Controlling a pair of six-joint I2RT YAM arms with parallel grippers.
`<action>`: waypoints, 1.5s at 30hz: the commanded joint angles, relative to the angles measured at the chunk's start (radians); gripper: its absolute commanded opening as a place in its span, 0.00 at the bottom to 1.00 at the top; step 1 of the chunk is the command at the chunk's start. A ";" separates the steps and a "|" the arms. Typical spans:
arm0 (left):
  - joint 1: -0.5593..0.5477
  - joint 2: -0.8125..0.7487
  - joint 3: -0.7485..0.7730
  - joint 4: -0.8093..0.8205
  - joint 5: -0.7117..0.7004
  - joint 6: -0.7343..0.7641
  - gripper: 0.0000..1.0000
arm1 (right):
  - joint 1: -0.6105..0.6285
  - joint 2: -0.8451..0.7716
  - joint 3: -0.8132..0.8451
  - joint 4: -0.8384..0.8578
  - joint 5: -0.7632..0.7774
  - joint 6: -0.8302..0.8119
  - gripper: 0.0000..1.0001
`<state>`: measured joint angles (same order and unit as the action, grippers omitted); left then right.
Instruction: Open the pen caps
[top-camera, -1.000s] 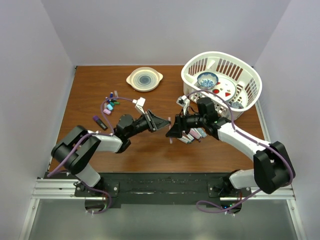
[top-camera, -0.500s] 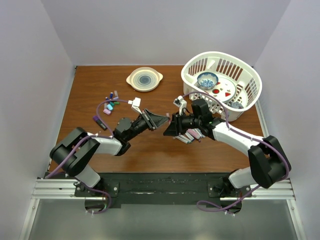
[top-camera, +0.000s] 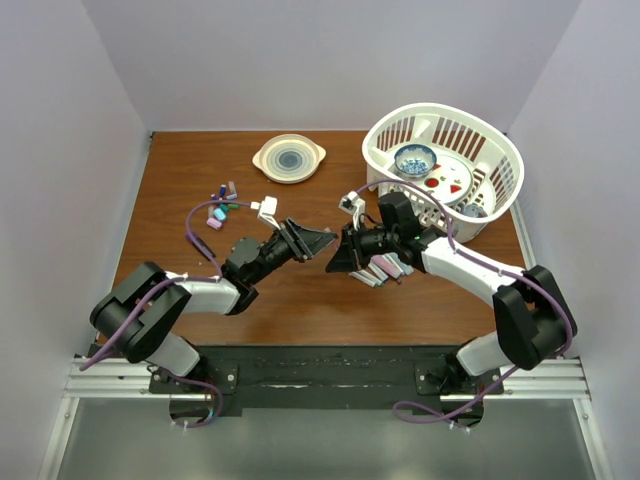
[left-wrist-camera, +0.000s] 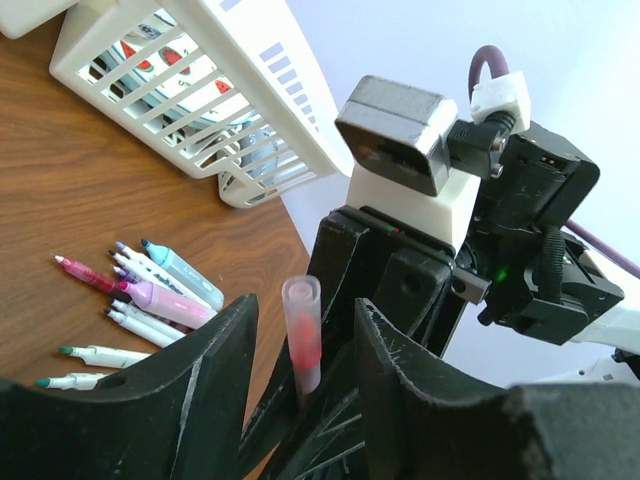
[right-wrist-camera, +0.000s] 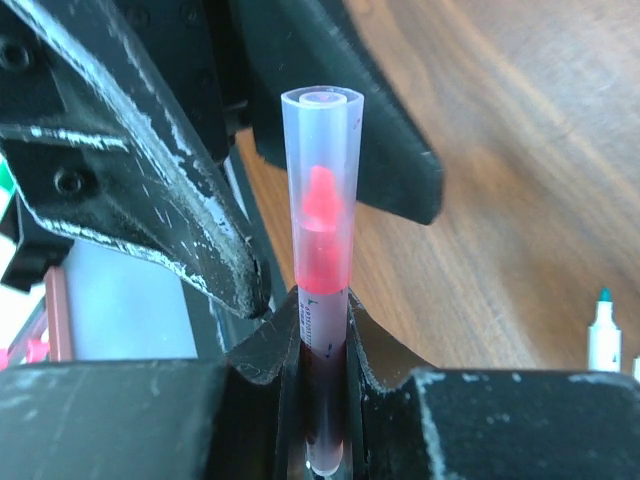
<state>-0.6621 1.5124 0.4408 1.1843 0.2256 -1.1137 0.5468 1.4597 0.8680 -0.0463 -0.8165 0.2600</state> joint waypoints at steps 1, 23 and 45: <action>0.002 -0.011 0.009 0.035 0.012 0.041 0.48 | -0.002 -0.002 0.042 -0.043 -0.073 -0.077 0.00; 0.094 -0.059 0.151 -0.277 0.046 0.043 0.00 | 0.004 -0.001 0.049 -0.082 -0.021 -0.117 0.00; 0.662 -0.190 0.117 -0.996 -0.111 0.161 0.00 | 0.038 -0.001 0.126 -0.333 -0.096 -0.507 0.00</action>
<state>-0.0124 1.2659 0.5472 0.3233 0.1604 -1.0233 0.5816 1.4708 0.9436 -0.3206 -0.8646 -0.1291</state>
